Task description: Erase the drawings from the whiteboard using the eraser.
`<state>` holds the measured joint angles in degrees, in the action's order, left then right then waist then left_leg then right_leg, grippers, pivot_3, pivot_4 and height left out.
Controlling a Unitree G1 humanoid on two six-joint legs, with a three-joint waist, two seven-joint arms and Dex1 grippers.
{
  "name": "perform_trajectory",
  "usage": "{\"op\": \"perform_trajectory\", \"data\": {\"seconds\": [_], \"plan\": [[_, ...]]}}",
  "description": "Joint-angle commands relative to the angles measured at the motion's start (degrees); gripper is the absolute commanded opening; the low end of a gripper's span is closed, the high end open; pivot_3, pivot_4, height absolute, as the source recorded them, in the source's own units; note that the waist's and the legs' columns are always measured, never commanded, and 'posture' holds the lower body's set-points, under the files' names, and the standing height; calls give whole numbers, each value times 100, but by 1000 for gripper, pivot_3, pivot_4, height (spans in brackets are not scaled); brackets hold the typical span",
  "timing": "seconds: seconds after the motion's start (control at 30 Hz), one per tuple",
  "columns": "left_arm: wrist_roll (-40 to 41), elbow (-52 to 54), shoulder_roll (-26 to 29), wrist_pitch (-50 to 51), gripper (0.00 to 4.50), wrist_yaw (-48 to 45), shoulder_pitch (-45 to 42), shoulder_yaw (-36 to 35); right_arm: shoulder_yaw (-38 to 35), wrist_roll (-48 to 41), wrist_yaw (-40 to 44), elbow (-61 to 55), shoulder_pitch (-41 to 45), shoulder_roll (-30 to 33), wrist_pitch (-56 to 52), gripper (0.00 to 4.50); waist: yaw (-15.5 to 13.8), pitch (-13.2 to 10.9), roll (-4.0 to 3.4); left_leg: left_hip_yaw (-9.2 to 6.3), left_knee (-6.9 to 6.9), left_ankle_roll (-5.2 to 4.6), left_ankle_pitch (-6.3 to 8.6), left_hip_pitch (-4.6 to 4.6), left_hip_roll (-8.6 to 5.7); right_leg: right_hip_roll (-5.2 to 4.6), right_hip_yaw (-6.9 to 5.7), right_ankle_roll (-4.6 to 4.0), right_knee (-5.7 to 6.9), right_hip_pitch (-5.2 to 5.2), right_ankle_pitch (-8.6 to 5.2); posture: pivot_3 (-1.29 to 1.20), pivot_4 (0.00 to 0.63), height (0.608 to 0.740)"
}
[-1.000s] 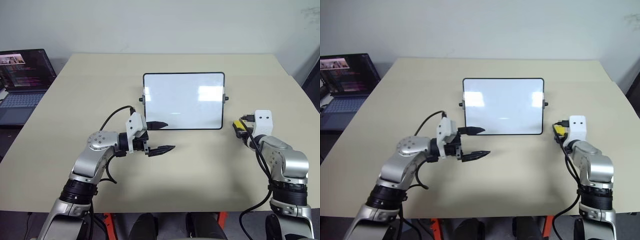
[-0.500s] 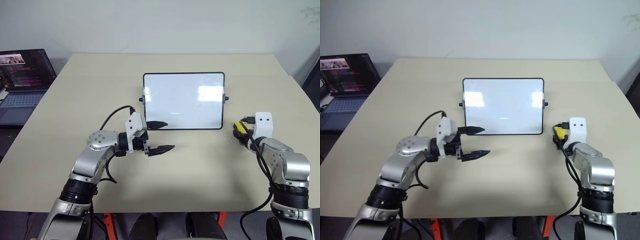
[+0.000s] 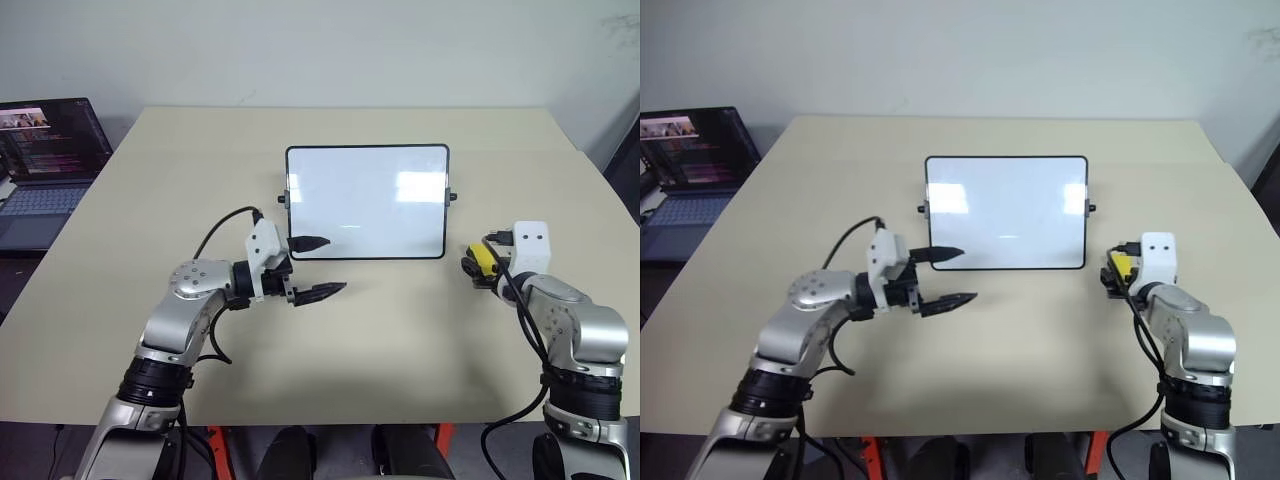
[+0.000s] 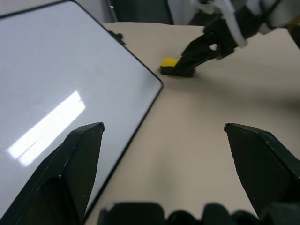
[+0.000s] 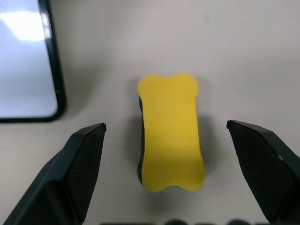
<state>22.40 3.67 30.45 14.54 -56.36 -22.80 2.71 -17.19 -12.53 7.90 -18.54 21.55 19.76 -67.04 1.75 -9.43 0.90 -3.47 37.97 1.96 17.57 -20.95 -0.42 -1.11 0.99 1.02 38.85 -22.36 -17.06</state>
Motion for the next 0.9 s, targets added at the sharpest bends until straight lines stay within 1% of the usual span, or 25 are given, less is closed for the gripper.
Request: {"op": "perform_trajectory", "data": {"seconds": [0.03, 0.13, 0.2, 0.27, 0.33, 0.4, 0.47, 0.53, 0.63, 0.7, 0.8, 0.9], "plan": [[209, 743, -87, 323, 4500, 695, 143, -476, -304, -90, -151, -815, 136, 7, -368, 4465, -3, 0, 0, 0, 0, 0, 0, -1, 0, 0, 0, 0, 0, 0, 0, 0, 150, 740], [183, 1303, -399, 619, 4500, 1554, 575, -717, -359, -102, -234, -1467, -64, -106, -535, 4465, -3, 0, 0, 0, -1, 0, 0, -1, 0, -1, 2, 0, -3, 0, 0, 0, 150, 740], [49, 1710, -736, 768, 4500, 2267, 944, -812, -350, -95, -221, -1821, -384, -211, -259, 4465, -11, 1, 1, -1, -2, 0, 0, -1, 0, -1, 1, 2, -4, 0, -1, 0, 150, 740], [-184, 2128, -1100, 840, 4500, 2927, 1424, -760, -266, -14, -128, -2083, -969, -296, 417, 4465, -14, 2, 4, -4, -2, 2, 2, -4, 0, -2, 1, 8, -6, 2, -5, 0, 150, 740], [-456, 2436, -1389, 810, 4500, 3395, 1902, -620, -175, 73, -29, -2178, -1615, -422, 1208, 4465, -19, 3, 4, -4, -2, 2, 2, -4, -1, -3, 1, 9, -11, 3, -5, 0, 150, 740], [-728, 2584, -1692, 713, 4500, 3830, 2417, -509, -92, 124, 35, -2164, -2348, -762, 2267, 4465, -27, 6, 5, -2, -3, 3, 3, -3, -2, -5, 3, 13, -11, 5, -8, 0, 150, 740], [-998, 2658, -1876, 473, 4500, 4084, 2868, -439, 205, 324, 165, -2073, -3036, -954, 3436, 4465, -23, 5, 3, -1, -3, 3, 4, 4, -2, -5, 5, 15, -10, 9, -9, 0, 150, 740], [-1204, 2720, -2048, 269, 4500, 4281, 3207, -278, 218, 382, 177, -1846, -3455, -1143, 4149, 4465, -18, 5, 3, 2, -2, 3, 4, 14, -2, -5, 7, 16, -2, 13, -11, 0, 150, 740], [-1263, 2875, -2305, 137, 4500, 4486, 3664, -127, 407, 366, 290, -1654, -3922, -1368, 5020, 4465, -12, 5, 3, 6, 1, 3, 3, 20, -2, -5, 9, 22, 0, 17, -13, 0, 150, 740], [-1375, 2913, -2485, 128, 4500, 4723, 3755, -66, 358, 244, 294, -1504, -4003, -1509, 5327, 4465, -13, 5, 3, 6, 1, 4, 3, 20, -1, -4, 9, 27, 0, 18, -16, 0, 150, 740], [-1446, 2826, -2527, 66, 4500, 4804, 3666, -100, 397, 118, 366, -1316, -4003, -1590, 5582, 4465, -14, 5, 3, 5, 4, 4, 2, 20, -1, -1, 8, 31, 2, 18, -19, 0, 150, 740], [-1545, 2827, -2559, 95, 4500, 4857, 3622, 68, 429, 103, 425, -1343, -4060, -1500, 5636, 4465, -16, 5, 3, 5, 4, 4, 2, 18, -2, 0, 7, 23, 3, 18, -15, 0, 150, 740]]}}
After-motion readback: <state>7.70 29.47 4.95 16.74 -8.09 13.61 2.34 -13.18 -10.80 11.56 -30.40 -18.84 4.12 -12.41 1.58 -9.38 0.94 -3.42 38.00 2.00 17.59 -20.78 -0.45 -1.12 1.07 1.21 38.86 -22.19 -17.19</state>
